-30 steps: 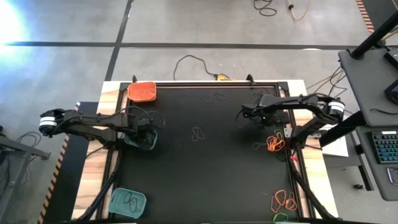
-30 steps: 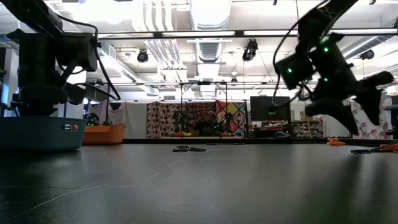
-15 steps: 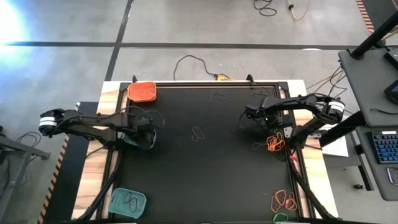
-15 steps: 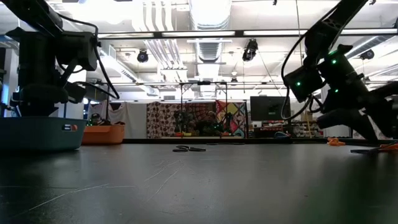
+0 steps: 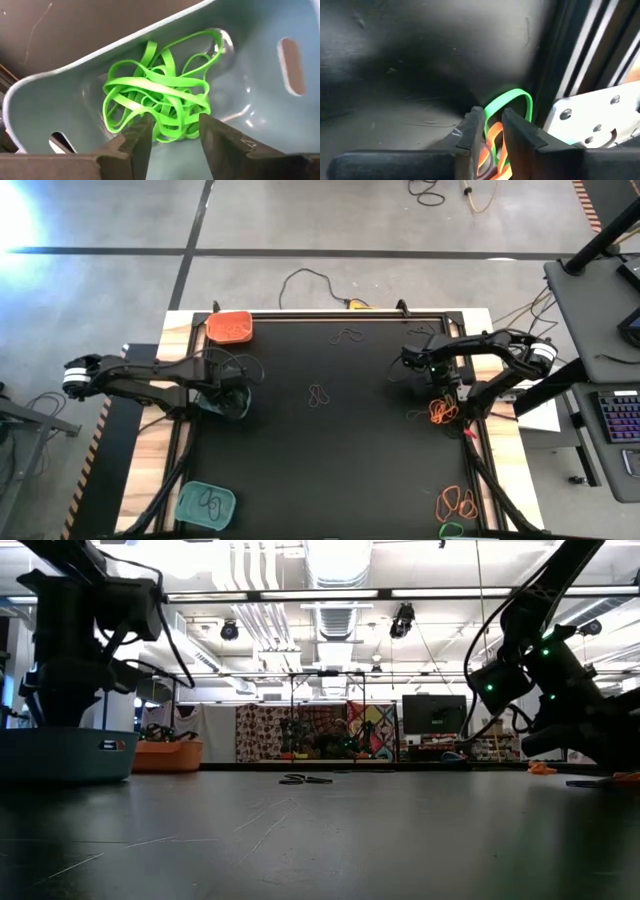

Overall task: Sort rubber bands into baskets
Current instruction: Put the green rubber band into the blue bin, then put the purple rubber band into the green bin

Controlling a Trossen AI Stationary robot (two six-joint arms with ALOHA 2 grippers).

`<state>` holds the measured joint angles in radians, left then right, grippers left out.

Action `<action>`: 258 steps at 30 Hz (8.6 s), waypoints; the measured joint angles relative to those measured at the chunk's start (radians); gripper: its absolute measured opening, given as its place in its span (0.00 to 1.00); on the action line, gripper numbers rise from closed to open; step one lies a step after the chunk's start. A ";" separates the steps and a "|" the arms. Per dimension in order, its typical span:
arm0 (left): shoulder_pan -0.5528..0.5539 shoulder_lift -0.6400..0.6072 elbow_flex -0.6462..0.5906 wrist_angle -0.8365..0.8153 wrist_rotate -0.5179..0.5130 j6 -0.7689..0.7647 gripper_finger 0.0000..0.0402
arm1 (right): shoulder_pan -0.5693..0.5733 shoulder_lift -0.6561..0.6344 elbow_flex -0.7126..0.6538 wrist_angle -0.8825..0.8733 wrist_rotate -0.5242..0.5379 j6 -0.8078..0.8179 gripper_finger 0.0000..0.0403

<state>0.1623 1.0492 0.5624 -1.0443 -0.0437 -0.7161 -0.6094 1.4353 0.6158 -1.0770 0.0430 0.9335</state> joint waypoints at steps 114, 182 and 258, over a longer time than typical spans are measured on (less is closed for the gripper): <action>0.083 0.345 0.272 0.550 -0.213 0.364 0.43 | 0.418 0.579 1.724 -0.285 0.325 -0.630 0.48; -0.029 0.071 0.274 0.075 -0.004 -0.053 0.00 | 0.379 0.342 1.567 -0.275 0.468 -0.908 0.48; 0.039 0.725 0.327 1.002 0.071 0.225 0.53 | 0.786 -0.077 0.181 0.140 -0.017 0.742 0.48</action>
<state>0.2012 1.7746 0.8895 -0.0426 0.0268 -0.4906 0.1764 1.3578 0.7963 -0.9373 0.0261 1.6756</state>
